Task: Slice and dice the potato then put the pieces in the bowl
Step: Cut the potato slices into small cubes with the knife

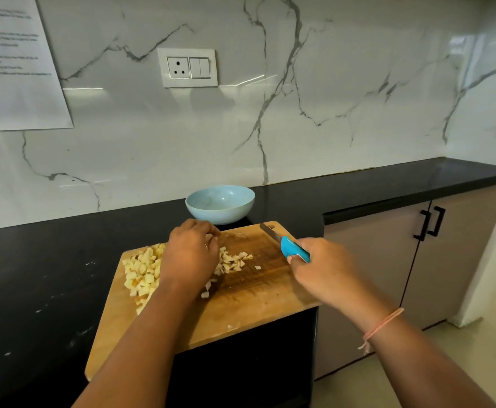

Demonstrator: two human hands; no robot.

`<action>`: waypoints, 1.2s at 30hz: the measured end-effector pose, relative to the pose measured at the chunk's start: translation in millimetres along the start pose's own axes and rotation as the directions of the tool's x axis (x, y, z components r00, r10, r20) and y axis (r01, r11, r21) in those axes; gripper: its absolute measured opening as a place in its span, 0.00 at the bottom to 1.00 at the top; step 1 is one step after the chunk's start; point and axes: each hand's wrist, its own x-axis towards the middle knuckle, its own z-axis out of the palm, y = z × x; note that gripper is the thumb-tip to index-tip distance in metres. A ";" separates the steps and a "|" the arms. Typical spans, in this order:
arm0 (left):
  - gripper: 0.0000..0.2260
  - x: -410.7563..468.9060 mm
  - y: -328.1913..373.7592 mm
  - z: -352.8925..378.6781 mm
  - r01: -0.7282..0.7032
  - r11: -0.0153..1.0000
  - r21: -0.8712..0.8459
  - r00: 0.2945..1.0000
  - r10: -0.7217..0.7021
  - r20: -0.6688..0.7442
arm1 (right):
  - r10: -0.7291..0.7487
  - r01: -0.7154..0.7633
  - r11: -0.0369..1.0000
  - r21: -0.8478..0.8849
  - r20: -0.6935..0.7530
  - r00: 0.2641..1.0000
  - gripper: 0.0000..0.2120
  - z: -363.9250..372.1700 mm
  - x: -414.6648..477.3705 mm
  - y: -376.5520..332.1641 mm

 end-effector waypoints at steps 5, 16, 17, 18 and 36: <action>0.09 0.8 -0.6 2.2 -0.001 1.000 0.005 1.000 0.001 0.010 | 0.008 -0.006 0.999 -0.032 0.085 0.996 0.13 3.9 -2.3 5.6; 0.12 1.5 -3.2 9.3 -0.014 1.000 0.027 0.998 0.012 0.061 | -0.058 0.062 0.998 0.011 -0.214 0.975 0.21 7.0 68.6 25.2; 0.12 1.6 -3.2 10.2 -0.024 0.999 0.036 0.998 0.022 0.061 | -0.061 0.058 0.998 -0.021 -0.208 0.976 0.21 7.8 76.0 28.8; 0.11 1.8 -3.3 11.2 -0.034 0.999 0.042 0.998 0.032 0.059 | -0.063 0.053 0.997 -0.058 -0.193 0.979 0.20 8.5 82.3 32.2; 0.11 2.4 -2.1 14.6 -0.006 0.999 0.041 1.000 0.006 0.017 | -0.067 0.071 0.979 -0.193 0.028 0.997 0.23 27.3 120.6 56.7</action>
